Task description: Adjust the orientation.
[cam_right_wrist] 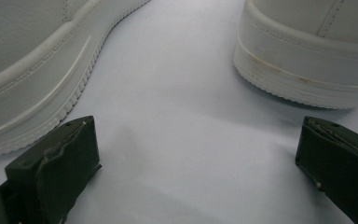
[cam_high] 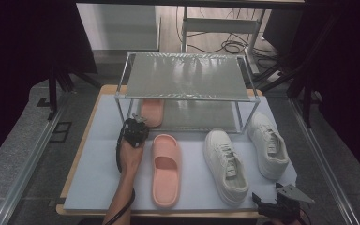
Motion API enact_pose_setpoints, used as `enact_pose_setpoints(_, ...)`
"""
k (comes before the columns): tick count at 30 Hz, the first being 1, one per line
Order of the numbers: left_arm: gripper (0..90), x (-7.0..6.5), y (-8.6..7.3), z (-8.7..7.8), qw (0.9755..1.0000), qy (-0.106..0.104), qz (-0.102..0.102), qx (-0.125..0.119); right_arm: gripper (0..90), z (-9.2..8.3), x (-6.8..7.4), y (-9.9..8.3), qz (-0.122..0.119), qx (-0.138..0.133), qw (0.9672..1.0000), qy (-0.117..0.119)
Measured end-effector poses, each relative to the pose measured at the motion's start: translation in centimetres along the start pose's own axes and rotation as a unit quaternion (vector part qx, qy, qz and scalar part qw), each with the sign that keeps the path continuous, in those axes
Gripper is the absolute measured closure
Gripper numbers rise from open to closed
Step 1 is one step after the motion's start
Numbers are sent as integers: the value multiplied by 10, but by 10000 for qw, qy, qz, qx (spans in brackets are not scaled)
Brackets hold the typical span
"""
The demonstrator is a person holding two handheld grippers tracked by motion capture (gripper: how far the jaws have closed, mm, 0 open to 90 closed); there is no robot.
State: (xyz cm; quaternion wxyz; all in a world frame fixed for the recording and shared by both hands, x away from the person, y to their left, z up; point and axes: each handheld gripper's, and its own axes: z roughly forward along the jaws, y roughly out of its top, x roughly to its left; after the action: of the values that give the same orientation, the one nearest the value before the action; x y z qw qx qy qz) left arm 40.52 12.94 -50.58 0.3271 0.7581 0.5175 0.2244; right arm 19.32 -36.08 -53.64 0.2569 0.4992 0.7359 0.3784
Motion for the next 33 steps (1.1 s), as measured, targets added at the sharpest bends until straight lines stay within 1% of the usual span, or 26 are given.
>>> enact_pose_setpoints(3, 846, 0, -1, -4, 10000, 9, 11, -42, 0, 0, 0, 0, 0, 0, 10000, 2)
enact_pose_setpoints(6, 821, -2, -3, -12, 9999, -54, 17, -114, 0, 0, 0, 0, 0, -1, 10000, 1)
enact_pose_setpoints(7, 809, -3, -5, -17, 9999, -76, 26, -150, 0, 0, 0, 0, 0, -1, 10000, 1)
enact_pose_setpoints(10, 771, -3, -9, -26, 9996, -128, -40, -231, 0, 0, 0, 0, 0, -4, 10000, 2)
enact_pose_setpoints(11, 758, -3, -9, -26, 9996, -128, -40, -231, 0, 0, 0, 0, 1, -4, 10000, 1)
enact_pose_setpoints(14, 712, 1, -15, -38, 9995, -197, -12, -245, 0, 0, 0, 0, 1, -6, 10000, 1)
enact_pose_setpoints(17, 661, 2, -18, -43, 9994, -229, -38, -254, 0, 0, 0, 0, 0, -8, 10000, 0)
enact_pose_setpoints(18, 640, 4, -21, -49, 9992, -310, -37, -264, 0, 0, 0, 0, 0, -8, 10000, 0)
enact_pose_setpoints(19, 631, 4, -23, -52, 9991, -339, -38, -264, 0, 0, 0, 0, 2, -8, 10000, 0)
enact_pose_setpoints(20, 618, 4, -23, -52, 9991, -339, -38, -264, 0, 0, 0, 0, 2, -8, 10000, 0)
enact_pose_setpoints(22, 591, 4, -27, -60, 9989, -392, -7, -249, 0, 0, 0, 0, 10, -13, 10000, -3)
enact_pose_setpoints(25, 560, 2, -31, -67, 9989, -406, 39, -237, 0, 0, 0, 0, 3, -15, 10000, -8)
enact_pose_setpoints(26, 549, 2, -31, -67, 9989, -406, 39, -237, 0, 0, 0, 0, 3, -15, 10000, -8)
enact_pose_setpoints(30, 507, -1, -37, -80, 9985, -486, 72, -242, 0, 0, 1, -1, 4, -20, 10000, -12)
enact_pose_setpoints(33, 474, -1, -40, -84, 9984, -511, 74, -248, 0, 0, 1, -1, 8, -28, 10000, -13)
